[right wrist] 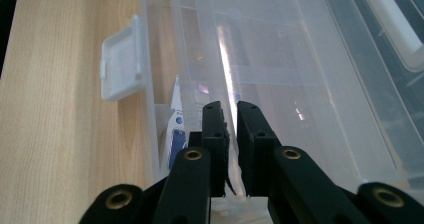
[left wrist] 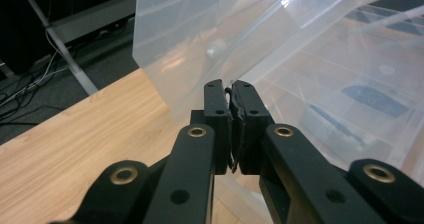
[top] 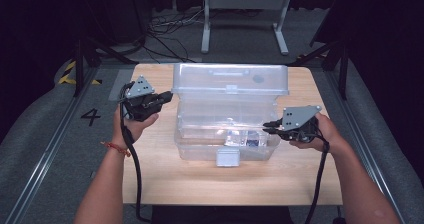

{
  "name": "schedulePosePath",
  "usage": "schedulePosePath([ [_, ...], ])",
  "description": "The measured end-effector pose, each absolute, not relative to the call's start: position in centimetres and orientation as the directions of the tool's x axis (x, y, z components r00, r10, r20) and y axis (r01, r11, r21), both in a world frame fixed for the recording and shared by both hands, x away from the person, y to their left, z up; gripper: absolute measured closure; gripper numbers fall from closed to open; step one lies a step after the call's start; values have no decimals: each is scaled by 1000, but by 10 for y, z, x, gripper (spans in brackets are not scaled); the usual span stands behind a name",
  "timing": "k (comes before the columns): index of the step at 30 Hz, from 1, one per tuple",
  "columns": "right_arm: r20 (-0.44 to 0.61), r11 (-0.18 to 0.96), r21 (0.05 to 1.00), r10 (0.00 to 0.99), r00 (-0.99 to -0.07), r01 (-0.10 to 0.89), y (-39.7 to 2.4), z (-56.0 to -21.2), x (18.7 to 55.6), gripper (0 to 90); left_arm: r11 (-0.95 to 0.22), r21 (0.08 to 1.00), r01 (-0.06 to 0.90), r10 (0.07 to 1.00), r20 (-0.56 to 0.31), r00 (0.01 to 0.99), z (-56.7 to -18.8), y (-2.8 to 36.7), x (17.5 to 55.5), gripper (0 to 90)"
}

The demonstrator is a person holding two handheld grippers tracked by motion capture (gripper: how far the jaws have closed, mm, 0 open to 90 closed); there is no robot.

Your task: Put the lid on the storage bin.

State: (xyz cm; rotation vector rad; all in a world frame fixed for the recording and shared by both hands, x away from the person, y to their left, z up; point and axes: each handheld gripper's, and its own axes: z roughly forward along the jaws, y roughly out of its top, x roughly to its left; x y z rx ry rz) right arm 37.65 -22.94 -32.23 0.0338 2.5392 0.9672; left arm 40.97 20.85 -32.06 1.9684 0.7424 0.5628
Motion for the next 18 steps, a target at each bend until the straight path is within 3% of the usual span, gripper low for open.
schedulePosePath([
  [18, -301, 690, 723, 296, -907, -14, -284, -345, 348, 822, -443, 855, 271, 669, 113, 735, -340, 209, 389, 870],
])
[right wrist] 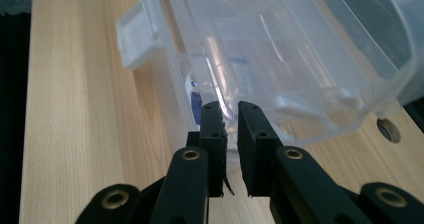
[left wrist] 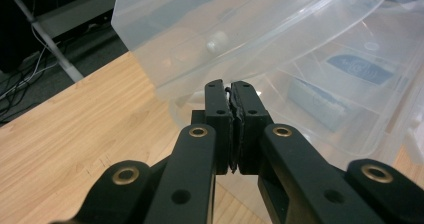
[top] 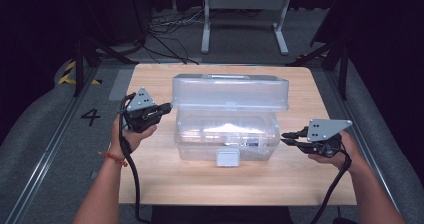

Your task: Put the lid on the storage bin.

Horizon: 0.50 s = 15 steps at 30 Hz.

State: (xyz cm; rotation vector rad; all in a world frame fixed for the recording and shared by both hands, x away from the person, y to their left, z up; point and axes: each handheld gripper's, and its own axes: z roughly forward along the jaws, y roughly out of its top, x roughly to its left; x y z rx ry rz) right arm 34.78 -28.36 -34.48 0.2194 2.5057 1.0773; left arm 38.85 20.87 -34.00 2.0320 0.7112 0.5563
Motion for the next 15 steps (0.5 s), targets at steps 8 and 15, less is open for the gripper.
schedulePosePath([
  [8, -238, 667, 742, 353, -905, 66, -298, -366, 347, 793, -433, 852, 294, 663, 80, 744, -357, 211, 383, 896],
  [15, -207, 645, 756, 395, -895, 110, -302, -373, 348, 763, -439, 849, 295, 668, 88, 739, -363, 210, 376, 896],
])
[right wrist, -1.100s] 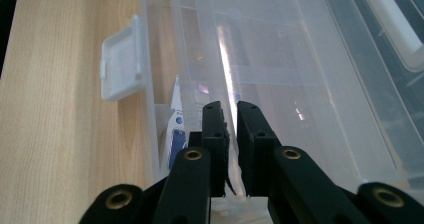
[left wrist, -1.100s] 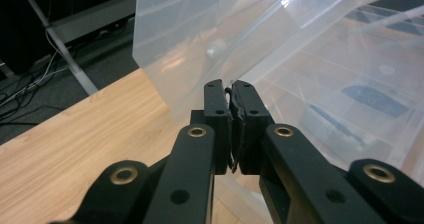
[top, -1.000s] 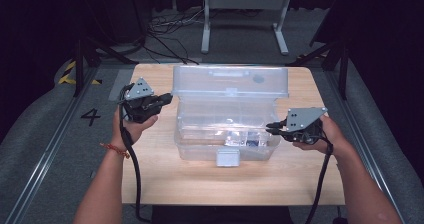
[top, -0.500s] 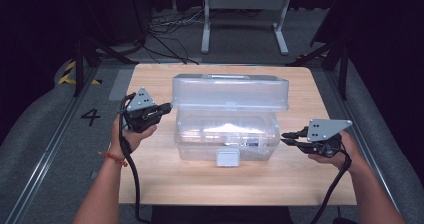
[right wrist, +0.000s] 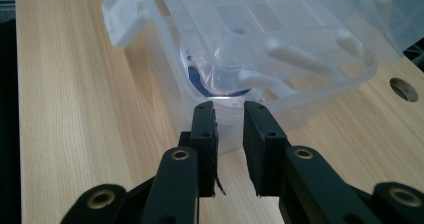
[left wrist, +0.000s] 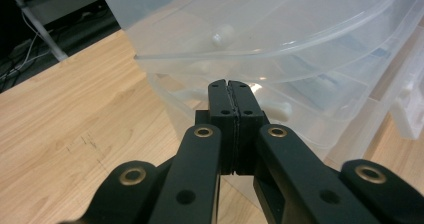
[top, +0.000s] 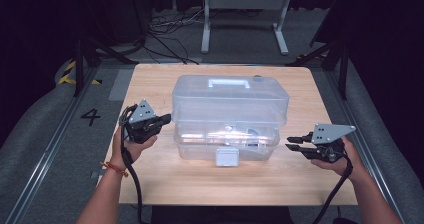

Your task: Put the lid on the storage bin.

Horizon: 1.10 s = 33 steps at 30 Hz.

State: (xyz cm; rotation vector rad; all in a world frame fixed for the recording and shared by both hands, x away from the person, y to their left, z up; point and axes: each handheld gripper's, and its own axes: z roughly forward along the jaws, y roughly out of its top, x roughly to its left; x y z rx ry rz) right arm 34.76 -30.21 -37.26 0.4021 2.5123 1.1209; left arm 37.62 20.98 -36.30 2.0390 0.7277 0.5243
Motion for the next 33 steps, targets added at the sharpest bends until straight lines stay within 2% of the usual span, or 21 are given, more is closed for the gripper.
schedulePosePath([
  [6, -170, 628, 761, 435, -884, 163, -304, -383, 348, 721, -452, 842, 293, 659, 95, 746, -369, 210, 372, 896],
  [17, -150, 605, 774, 460, -875, 185, -302, -392, 349, 655, -478, 827, 296, 643, 100, 759, -381, 208, 367, 896],
  [21, -142, 599, 774, 481, -865, 206, -302, -396, 350, 588, -497, 811, 310, 643, 104, 759, -385, 207, 365, 896],
  [26, -126, 587, 776, 503, -855, 231, -305, -400, 351, 553, -548, 766, 337, 631, 114, 768, -391, 208, 362, 895],
  [29, -119, 584, 776, 503, -856, 236, -306, -404, 351, 543, -486, 804, 342, 615, 36, 788, -389, 215, 358, 894],
  [30, -119, 584, 775, 508, -853, 240, -306, -405, 350, 543, -496, 796, 345, 609, 36, 792, -387, 214, 357, 893],
  [33, -105, 571, 782, 516, -850, 250, -308, -404, 349, 541, -560, 764, 321, 598, 106, 794, -386, 205, 350, 881],
])
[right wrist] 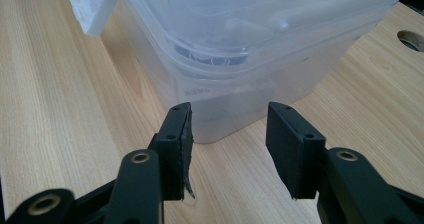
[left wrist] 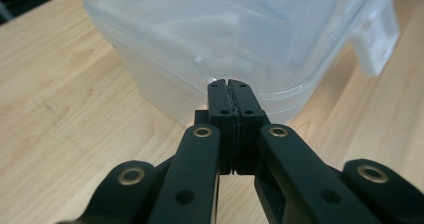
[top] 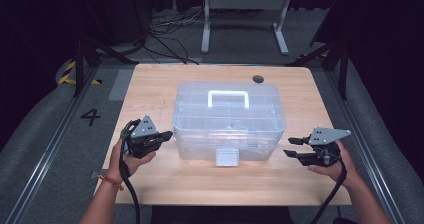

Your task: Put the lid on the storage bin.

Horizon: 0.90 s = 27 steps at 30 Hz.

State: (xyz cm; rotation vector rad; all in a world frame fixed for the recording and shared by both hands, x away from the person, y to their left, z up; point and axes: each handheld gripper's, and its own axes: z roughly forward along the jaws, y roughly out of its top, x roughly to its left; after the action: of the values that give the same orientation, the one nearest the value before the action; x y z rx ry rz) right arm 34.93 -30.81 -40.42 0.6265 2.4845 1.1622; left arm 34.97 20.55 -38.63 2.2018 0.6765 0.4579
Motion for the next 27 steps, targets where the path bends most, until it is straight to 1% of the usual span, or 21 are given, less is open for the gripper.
schedulePosePath([
  [1, -109, 571, 783, 519, -848, 249, -309, -404, 349, 538, -560, 764, 321, 598, 106, 794, -386, 205, 350, 881],
  [2, -110, 569, 783, 522, -846, 250, -309, -405, 350, 531, -579, 754, 310, 595, 132, 793, -386, 203, 344, 865],
  [4, -106, 567, 783, 529, -842, 258, -309, -405, 350, 516, -586, 751, 304, 578, 125, 806, -386, 203, 340, 839],
  [5, -109, 568, 781, 531, -840, 258, -310, -406, 350, 513, -597, 747, 293, 576, 145, 805, -387, 202, 336, 827],
  [6, -114, 573, 777, 536, -837, 261, -310, -406, 350, 507, -597, 747, 293, 576, 145, 805, -387, 202, 336, 810],
  [8, -127, 576, 775, 546, -828, 261, -312, -406, 349, 489, -629, 718, 297, 570, 167, 804, -392, 201, 331, 787],
  [9, -129, 575, 775, 551, -825, 263, -313, -406, 348, 486, -629, 718, 297, 570, 167, 804, -392, 201, 331, 768],
  [10, -129, 575, 775, 551, -825, 263, -313, -406, 348, 486, -642, 707, 296, 563, 173, 808, -394, 202, 329, 768],
  [12, -129, 575, 772, 560, -819, 272, -319, -407, 346, 474, -659, 688, 304, 553, 169, 816, -398, 203, 327, 722],
  [15, -150, 589, 756, 581, -800, 285, -328, -413, 342, 447, -691, 644, 328, 549, 174, 817, -410, 207, 324, 684],
  [17, -145, 588, 749, 594, -791, 304, -335, -418, 338, 446, -695, 628, 350, 561, 170, 810, -418, 211, 322, 640],
  [21, -129, 572, 746, 625, -769, 340, -353, -431, 333, 407, -698, 595, 398, 580, 144, 802, -430, 220, 322, 497],
  [27, -105, 530, 742, 697, -710, 411, -376, -454, 329, 335, -657, 602, 454, 619, 87, 781, -445, 236, 323, 335],
])
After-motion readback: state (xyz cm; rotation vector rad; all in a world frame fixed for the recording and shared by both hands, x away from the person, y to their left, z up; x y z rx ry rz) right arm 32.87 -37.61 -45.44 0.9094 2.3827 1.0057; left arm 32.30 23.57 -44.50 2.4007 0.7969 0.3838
